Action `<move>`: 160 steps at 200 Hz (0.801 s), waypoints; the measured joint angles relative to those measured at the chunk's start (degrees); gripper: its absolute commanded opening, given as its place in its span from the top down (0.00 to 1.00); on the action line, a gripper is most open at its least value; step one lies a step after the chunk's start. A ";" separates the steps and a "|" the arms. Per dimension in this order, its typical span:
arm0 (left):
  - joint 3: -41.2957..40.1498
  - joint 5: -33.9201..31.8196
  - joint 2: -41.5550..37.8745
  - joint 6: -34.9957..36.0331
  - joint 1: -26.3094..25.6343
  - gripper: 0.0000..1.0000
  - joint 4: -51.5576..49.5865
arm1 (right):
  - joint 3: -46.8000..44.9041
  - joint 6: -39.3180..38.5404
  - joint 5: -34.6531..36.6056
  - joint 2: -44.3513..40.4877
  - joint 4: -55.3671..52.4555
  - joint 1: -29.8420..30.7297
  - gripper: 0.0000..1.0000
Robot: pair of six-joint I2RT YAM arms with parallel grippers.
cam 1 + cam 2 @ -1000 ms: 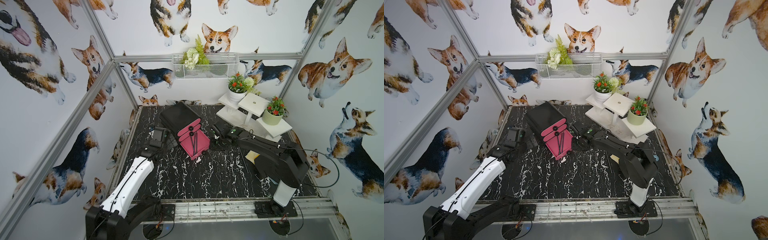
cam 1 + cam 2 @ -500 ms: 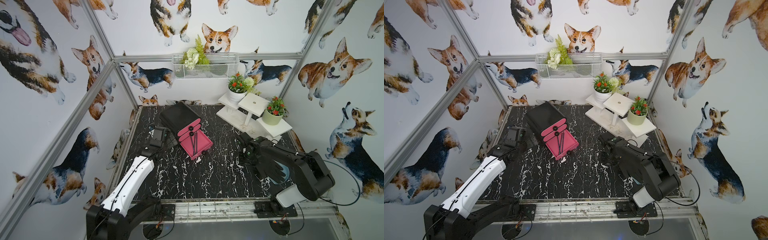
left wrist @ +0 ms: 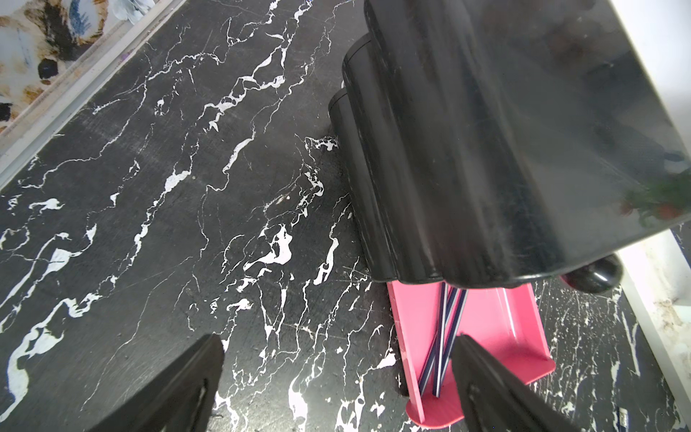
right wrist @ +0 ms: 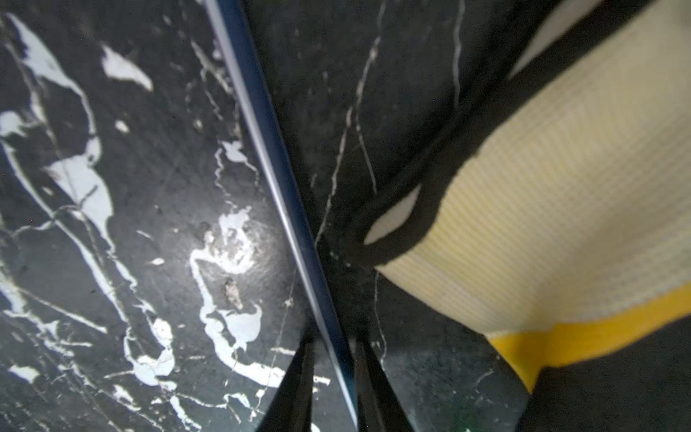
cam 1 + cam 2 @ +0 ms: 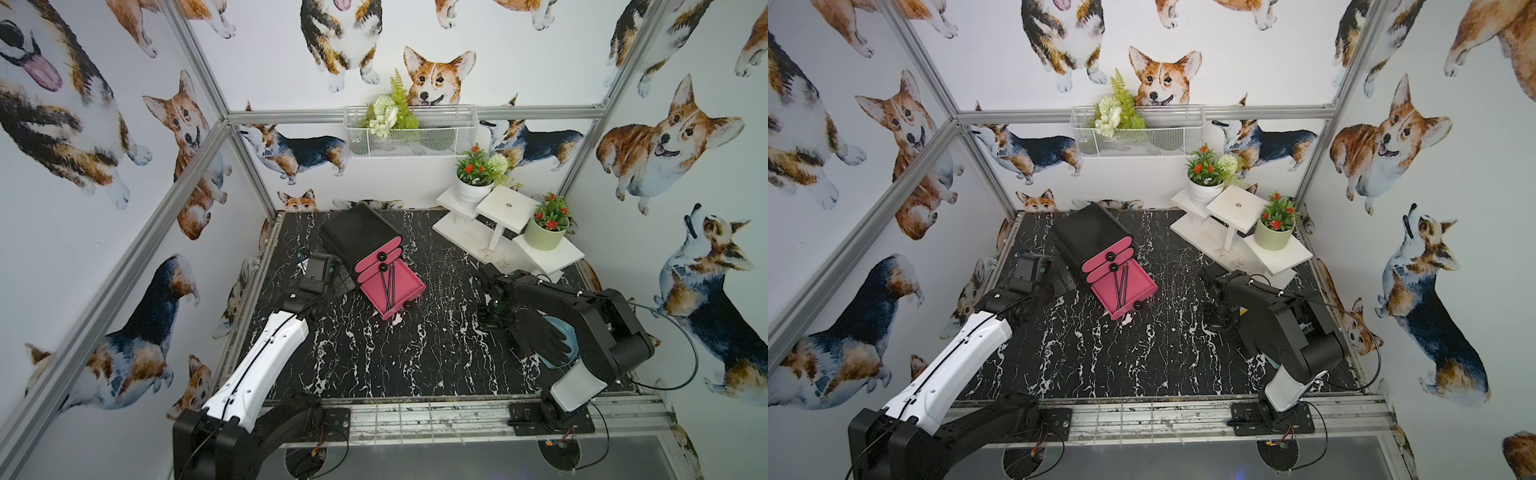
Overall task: Please place the pencils in the drawer according to their color
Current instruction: Pick up the pencil from the center of the board.
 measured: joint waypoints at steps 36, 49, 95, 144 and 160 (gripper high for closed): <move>0.00 0.00 0.11 0.00 0.00 0.00 0.02 | -0.31 0.81 -0.72 0.44 0.26 -0.26 1.00; 0.13 0.00 0.26 0.00 0.02 0.00 0.04 | -0.44 1.57 -0.79 0.48 0.46 -0.26 1.00; 0.26 0.00 0.52 0.02 0.04 0.00 0.04 | -0.31 2.10 -0.72 0.46 0.44 0.04 1.00; 0.28 -0.02 0.52 0.02 0.04 0.00 0.04 | 1.33 2.54 -0.04 -0.37 -0.35 1.29 1.00; 0.28 -0.07 0.44 0.02 0.04 0.00 0.04 | 2.01 3.15 -3.39 -1.11 0.22 2.05 1.00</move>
